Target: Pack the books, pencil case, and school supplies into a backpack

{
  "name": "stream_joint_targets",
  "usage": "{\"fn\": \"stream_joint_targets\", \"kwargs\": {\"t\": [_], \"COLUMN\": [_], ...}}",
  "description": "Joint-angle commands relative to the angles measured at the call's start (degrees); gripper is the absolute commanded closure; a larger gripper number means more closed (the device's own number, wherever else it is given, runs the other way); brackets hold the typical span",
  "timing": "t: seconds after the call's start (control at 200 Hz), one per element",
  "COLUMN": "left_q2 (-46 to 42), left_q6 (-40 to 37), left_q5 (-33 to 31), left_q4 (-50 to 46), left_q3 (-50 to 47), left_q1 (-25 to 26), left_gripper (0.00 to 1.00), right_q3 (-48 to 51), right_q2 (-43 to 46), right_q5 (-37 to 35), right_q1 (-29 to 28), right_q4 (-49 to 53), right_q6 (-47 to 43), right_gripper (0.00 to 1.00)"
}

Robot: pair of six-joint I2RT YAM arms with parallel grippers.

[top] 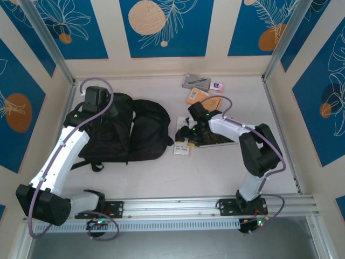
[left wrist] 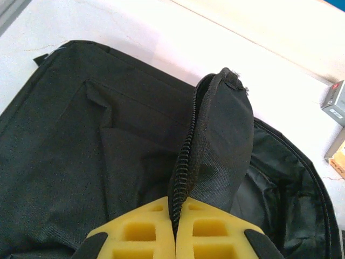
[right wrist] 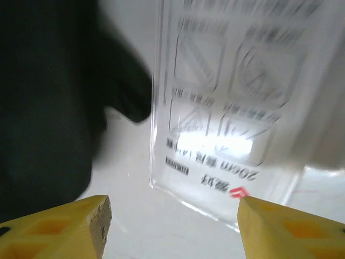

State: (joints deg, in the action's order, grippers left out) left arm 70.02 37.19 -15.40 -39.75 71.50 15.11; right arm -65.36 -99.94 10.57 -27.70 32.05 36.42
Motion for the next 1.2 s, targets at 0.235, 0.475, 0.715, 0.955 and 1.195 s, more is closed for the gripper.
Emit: {"fn": "stream_joint_targets", "kwargs": {"t": [0.235,0.475,0.715,0.955,1.195], "left_q2": [-2.22,0.68,0.91,1.69,1.86], "left_q6": [-0.34,0.61,0.66,0.39,0.25], "left_q5": [8.13,16.86,19.57,21.53,21.95], "left_q4": [4.71,7.75,9.68,9.98,10.17], "left_q3": [-3.41,-6.49,-8.09,-8.12,-8.49], "left_q1": [-0.66,-0.66,-0.69,-0.70,-0.70], "left_gripper": [1.00,1.00,1.00,1.00,1.00], "right_q3": [-2.55,-5.13,-6.31,-5.91,-4.83], "right_q2": [-5.07,-8.71,-10.53,-13.82,-15.16], "right_q5": [-2.70,-16.83,-24.70,2.53,8.97], "right_q1": [3.62,1.96,2.55,3.96,5.29], "right_q4": [-2.78,1.52,1.67,-7.63,-10.85], "right_q6": [3.57,2.61,-0.13,-2.41,-1.53], "right_gripper": [0.33,0.33,0.31,0.35,0.39]}}
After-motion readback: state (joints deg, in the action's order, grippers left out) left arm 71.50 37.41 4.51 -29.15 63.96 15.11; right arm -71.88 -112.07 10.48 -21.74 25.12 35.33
